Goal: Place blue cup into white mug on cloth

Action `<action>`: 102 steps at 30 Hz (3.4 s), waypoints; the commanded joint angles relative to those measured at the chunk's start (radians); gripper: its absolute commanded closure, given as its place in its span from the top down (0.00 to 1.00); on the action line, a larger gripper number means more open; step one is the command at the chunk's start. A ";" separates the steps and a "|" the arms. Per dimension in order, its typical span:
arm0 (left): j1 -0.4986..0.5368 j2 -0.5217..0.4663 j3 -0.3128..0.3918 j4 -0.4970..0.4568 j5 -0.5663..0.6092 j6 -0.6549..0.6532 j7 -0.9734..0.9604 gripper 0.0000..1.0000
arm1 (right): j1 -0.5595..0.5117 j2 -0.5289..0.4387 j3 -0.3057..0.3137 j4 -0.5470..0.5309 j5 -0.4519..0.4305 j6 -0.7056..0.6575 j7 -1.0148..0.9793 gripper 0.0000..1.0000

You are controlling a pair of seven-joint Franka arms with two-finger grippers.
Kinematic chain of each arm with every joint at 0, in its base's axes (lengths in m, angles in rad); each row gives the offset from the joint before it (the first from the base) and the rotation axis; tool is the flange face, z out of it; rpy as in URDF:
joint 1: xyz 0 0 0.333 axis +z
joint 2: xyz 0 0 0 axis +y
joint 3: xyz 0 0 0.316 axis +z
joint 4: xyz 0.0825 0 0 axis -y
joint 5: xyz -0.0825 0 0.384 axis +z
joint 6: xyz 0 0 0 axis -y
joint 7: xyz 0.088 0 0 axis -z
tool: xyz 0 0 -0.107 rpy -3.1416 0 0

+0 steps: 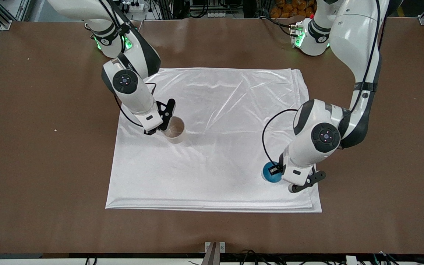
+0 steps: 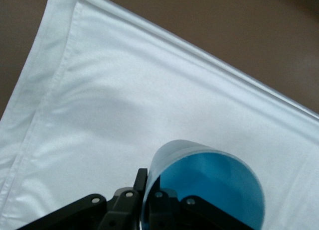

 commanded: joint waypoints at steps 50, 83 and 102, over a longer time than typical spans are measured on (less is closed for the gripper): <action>-0.287 -0.038 0.015 -0.013 -0.011 -0.034 -0.256 0.00 | 0.188 0.246 -0.014 0.193 -0.266 0.069 0.307 0.55; -0.402 -0.009 0.021 -0.011 -0.010 0.006 -0.285 0.00 | -0.101 -0.163 -0.003 0.159 -0.092 -0.249 0.032 1.00; -0.403 0.034 0.016 -0.014 -0.011 0.047 -0.274 0.00 | -0.358 -0.321 -0.012 0.248 -0.074 -0.408 -0.160 1.00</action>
